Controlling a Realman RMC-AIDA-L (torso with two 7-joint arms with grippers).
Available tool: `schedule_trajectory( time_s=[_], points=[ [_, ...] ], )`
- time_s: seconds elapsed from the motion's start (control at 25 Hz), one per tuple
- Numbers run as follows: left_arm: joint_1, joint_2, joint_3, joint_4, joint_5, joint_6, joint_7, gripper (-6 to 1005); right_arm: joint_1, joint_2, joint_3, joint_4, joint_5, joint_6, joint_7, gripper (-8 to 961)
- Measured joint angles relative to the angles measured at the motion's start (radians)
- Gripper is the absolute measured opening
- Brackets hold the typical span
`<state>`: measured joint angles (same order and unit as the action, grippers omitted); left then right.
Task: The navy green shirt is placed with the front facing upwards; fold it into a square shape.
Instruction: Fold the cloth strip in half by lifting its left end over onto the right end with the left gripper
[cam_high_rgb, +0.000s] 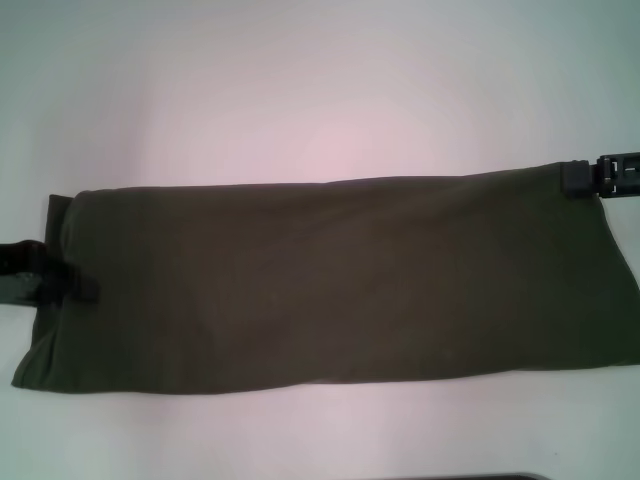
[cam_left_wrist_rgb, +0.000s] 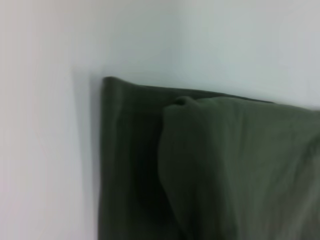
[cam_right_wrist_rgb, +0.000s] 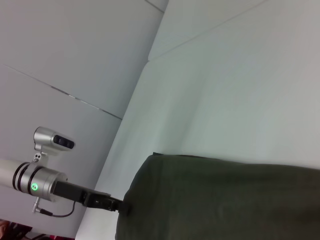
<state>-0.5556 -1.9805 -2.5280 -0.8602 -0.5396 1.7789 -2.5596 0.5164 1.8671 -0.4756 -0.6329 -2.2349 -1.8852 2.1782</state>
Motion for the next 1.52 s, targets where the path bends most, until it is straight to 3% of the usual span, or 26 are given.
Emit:
schedule_trajectory(
  time_s=[0.24,0.48,0.68,1.04,1.52],
  points=[
    [0.003,0.005,0.005,-0.013,0.014,0.003,-0.003,211,0.007,-0.002,0.001,0.000,0.000,0.003,0.000,655],
    [0.033,0.035,-0.059,-0.097,0.025,0.012,-0.040,442,0.010,-0.002,0.000,0.000,0.000,0.000,0.000,655],
    [0.035,0.030,-0.111,-0.125,0.000,0.063,-0.033,544,0.010,-0.001,0.000,0.001,0.000,-0.002,0.000,656],
    [0.016,-0.022,-0.110,-0.092,-0.059,0.119,-0.003,539,0.010,-0.001,0.000,0.003,0.000,-0.001,0.003,656],
    [0.011,-0.024,-0.026,0.011,-0.022,-0.027,-0.017,539,0.005,-0.002,0.000,0.002,0.000,0.001,0.011,655]
  ],
)
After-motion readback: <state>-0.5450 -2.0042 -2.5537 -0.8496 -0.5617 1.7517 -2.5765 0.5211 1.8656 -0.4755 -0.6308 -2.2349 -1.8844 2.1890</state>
